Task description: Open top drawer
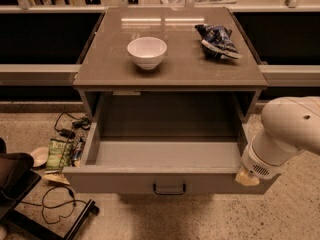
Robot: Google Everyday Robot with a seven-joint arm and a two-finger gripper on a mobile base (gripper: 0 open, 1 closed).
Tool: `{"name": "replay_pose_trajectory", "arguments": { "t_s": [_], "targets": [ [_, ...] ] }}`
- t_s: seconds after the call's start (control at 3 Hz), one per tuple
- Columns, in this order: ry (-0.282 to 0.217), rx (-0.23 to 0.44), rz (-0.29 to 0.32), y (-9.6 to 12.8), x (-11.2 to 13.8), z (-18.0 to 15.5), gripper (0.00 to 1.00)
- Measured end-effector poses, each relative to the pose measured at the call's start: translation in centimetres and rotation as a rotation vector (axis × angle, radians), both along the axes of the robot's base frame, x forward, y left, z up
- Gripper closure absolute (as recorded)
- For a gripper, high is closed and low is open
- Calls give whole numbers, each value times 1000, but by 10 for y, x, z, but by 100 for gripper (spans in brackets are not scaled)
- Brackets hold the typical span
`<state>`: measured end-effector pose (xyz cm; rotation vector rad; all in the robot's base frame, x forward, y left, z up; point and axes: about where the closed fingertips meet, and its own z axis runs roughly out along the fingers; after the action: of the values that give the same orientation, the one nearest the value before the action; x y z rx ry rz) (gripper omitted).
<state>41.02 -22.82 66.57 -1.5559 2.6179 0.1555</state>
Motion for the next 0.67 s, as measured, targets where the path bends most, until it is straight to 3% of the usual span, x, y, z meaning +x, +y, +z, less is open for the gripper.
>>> {"name": "replay_pose_trajectory", "arguments": {
  "t_s": [0.67],
  "targets": [
    [0, 0, 0, 0, 0, 4, 100]
  ]
}}
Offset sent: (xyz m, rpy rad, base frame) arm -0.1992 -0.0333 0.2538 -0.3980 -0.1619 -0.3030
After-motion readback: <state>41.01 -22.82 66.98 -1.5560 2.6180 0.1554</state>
